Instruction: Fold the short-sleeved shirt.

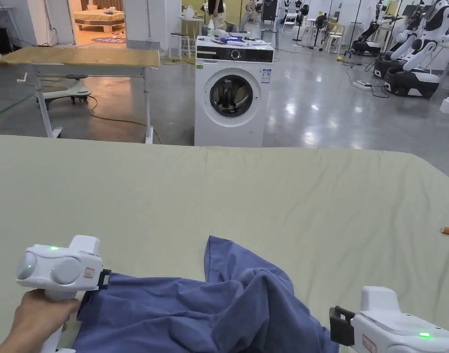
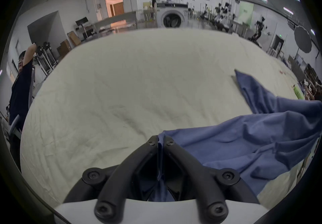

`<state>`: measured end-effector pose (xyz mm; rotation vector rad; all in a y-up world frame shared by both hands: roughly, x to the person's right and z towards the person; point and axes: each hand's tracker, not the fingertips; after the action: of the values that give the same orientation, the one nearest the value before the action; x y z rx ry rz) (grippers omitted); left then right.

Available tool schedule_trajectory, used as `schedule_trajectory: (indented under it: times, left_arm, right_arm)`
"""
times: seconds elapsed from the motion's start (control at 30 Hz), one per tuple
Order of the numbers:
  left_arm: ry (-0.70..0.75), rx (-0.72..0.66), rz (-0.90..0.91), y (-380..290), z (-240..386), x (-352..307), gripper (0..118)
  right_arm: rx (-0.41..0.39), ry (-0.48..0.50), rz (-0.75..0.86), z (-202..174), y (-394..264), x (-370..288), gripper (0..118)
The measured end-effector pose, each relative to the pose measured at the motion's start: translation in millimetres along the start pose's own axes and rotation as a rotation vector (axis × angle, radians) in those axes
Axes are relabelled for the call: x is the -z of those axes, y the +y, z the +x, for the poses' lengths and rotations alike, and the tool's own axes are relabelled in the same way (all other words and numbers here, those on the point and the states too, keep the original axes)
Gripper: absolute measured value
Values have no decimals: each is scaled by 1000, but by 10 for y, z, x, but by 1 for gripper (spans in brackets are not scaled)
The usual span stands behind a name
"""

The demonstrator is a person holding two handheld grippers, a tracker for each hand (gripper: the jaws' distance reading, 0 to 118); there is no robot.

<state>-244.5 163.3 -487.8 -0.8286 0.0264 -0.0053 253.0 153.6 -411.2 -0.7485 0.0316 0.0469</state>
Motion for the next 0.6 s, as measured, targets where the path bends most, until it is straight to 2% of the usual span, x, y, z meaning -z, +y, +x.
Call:
schedule_trajectory:
  times: [0.03,0.23,0.27,0.3,0.37,0.43,0.53,0.6]
  left_arm:
    - [-18,-17,24,-22,-25,-118,0]
    - [-24,-24,116,-243,-33,-652,0]
    - [-23,-21,121,-282,1,-711,0]
    - [-24,-16,122,-316,16,-755,0]
    - [-16,7,131,-387,45,-835,0]
    - [-4,24,140,-431,77,-879,0]
    - [2,39,172,-452,96,-943,0]
    - [11,46,203,-419,87,-1004,0]
  right_arm:
    - [-12,8,-46,1,-35,83,60]
    - [-60,72,-200,-157,-261,547,59]
    - [-71,80,-213,-196,-294,603,55]
    - [-99,47,-192,-236,-312,602,53]
    - [-171,42,-156,-297,-309,576,40]
    - [-188,58,-141,-317,-293,554,9]
    - [-225,51,-132,-310,-249,485,8]
    - [-234,43,-66,-269,-185,372,8]
